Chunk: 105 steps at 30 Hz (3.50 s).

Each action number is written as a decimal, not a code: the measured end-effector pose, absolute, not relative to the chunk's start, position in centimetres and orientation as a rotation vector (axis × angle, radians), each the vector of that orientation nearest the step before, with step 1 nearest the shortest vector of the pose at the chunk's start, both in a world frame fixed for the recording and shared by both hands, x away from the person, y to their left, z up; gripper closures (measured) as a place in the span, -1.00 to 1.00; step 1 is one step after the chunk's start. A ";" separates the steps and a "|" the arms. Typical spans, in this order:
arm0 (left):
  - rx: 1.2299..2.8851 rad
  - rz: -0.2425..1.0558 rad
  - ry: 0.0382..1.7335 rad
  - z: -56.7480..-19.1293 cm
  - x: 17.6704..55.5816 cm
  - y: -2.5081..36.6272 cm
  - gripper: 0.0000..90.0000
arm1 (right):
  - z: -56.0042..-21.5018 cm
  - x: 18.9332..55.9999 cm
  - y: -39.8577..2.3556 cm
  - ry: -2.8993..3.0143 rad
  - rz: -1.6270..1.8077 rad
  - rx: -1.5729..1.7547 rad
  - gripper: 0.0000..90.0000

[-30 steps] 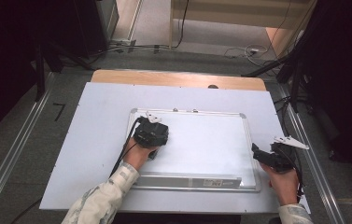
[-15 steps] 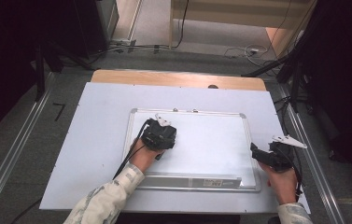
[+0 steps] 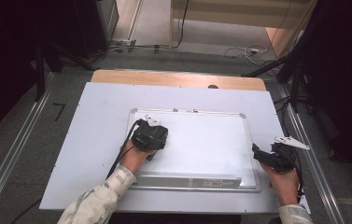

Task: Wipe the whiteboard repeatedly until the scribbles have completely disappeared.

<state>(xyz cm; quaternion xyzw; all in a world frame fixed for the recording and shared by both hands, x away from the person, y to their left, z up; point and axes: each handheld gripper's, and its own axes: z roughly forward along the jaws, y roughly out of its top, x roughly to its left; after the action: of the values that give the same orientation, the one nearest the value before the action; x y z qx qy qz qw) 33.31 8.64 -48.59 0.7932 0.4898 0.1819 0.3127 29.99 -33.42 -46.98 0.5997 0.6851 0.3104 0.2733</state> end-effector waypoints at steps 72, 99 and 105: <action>2.024 0.540 1.426 -48.6 35.7 11.8 -0.12 | -47.1 30.0 -33.5 1.846 0.826 1.622 -0.67; 2.055 0.558 1.390 -48.4 37.7 7.3 -0.12 | -47.1 30.3 -33.0 1.862 0.823 1.613 -0.67; 2.066 0.547 1.374 -48.4 38.0 7.1 -0.12 | -47.1 30.3 -33.0 1.860 0.827 1.614 -0.67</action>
<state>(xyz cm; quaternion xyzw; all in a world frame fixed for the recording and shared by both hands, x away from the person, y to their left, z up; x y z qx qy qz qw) 37.96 7.09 -48.37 0.7766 0.5167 0.2057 0.2959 30.32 -33.04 -47.10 0.5985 0.6897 0.3067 0.2685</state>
